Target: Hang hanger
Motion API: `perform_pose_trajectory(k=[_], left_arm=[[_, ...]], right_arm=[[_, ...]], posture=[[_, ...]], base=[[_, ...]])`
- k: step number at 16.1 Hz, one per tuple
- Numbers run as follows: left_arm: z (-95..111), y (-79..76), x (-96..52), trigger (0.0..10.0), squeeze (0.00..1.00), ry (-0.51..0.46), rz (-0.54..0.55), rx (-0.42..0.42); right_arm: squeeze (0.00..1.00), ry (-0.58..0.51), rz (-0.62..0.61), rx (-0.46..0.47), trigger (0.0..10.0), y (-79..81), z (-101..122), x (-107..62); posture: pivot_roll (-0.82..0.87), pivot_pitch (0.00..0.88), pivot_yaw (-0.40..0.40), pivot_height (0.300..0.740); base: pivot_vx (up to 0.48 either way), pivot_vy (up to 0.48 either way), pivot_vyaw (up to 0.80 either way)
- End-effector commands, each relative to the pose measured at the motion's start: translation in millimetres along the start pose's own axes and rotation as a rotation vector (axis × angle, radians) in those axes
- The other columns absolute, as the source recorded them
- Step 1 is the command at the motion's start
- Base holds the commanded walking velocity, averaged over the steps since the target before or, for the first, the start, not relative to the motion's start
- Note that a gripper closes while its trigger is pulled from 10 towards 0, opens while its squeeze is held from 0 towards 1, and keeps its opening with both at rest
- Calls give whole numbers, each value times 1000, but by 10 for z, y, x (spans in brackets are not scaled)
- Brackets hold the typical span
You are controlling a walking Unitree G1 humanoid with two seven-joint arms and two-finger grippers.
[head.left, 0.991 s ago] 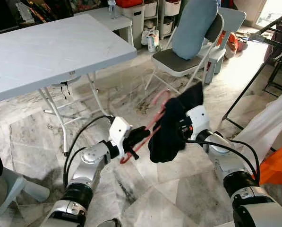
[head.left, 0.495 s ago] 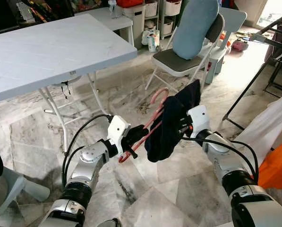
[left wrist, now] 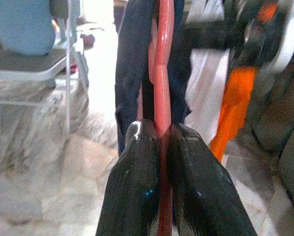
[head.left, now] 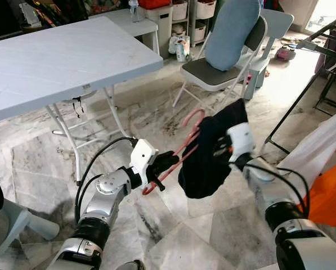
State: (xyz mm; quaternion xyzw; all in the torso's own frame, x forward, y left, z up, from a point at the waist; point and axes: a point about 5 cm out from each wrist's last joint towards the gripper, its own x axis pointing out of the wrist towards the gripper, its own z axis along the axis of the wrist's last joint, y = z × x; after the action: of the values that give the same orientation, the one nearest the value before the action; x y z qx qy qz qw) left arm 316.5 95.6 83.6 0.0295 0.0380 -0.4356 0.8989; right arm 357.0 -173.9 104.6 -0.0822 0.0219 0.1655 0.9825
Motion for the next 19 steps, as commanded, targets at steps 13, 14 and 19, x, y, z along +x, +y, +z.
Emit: perform_pose_trajectory(k=[13,14,19], left_arm=[[-264,-212,-589,0,0,182,-179,56],[-279,-210,-624,0,0,190,-176,48],[-74,144,-841,0,0,2,350,32]], right_arm=[[0,-198,-513,20,0,-692,592,1],[0,-197,-516,22,0,-695,588,-1],[0,-164,-534,-19,0,-705,520,-29]], posture=[[-120,0,34,740],[-120,0,34,740],[-103,0,21,740]], base=[[0,0,0],[0,0,0],[0,0,0]])
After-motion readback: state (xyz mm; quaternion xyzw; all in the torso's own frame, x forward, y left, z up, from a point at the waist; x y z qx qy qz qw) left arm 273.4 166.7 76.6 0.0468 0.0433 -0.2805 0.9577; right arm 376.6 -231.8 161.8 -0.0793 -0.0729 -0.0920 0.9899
